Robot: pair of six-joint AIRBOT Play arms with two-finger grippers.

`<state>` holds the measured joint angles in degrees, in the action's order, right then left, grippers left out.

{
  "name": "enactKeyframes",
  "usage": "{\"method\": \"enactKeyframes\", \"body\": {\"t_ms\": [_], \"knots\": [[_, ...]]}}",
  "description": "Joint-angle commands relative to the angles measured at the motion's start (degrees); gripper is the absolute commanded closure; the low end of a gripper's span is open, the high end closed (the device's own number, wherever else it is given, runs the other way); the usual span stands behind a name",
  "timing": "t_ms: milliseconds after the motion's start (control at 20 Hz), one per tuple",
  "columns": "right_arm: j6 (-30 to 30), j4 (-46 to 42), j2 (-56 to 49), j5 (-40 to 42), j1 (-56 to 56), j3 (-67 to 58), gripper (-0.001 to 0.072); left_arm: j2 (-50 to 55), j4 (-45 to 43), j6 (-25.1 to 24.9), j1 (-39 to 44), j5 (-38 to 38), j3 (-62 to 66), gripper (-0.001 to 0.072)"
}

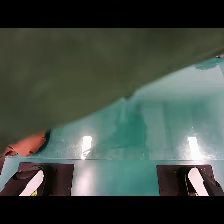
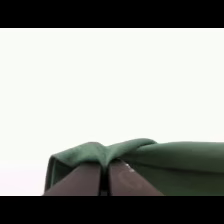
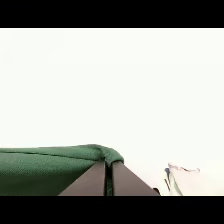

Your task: Fold the shirts.

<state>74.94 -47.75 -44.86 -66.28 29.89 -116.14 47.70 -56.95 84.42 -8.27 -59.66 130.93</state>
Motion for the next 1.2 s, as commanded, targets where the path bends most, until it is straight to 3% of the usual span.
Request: {"method": "enactKeyframes", "body": {"t_ms": [0,250,450,550,700,900,1150], "knots": [[1.09,0.17,0.07,-2.40,2.60,1.99,0.0696,0.04,0.31,1.33,-0.07,-4.00,-5.86,0.0681],[2.27,-1.84,-9.18,-13.25,-5.05,12.48,0.0696,2.78,1.44,1.09,-0.04,-12.68,-34.97,0.0681],[7.23,-18.36,-20.72,-17.99,-18.88,20.55,0.0696,10.62,1.44,0.44,-0.04,-12.74,-52.17,0.0681],[8.24,-21.92,-27.10,-18.14,-23.71,23.87,0.0696,16.55,1.44,-0.92,-0.04,-10.23,-56.78,0.0681],[8.46,-21.90,-36.46,-12.11,-27.23,26.03,0.0696,27.26,3.63,-3.76,-0.04,-1.46,-57.42,0.0681],[8.63,-20.59,-46.69,2.80,-29.24,21.33,0.0696,38.58,17.05,-12.41,-0.04,15.61,-55.06,0.0681],[8.61,-19.80,-54.12,5.75,-29.53,12.46,0.0696,44.78,18.62,-19.76,0.90,15.80,-49.20,0.0681]]}}
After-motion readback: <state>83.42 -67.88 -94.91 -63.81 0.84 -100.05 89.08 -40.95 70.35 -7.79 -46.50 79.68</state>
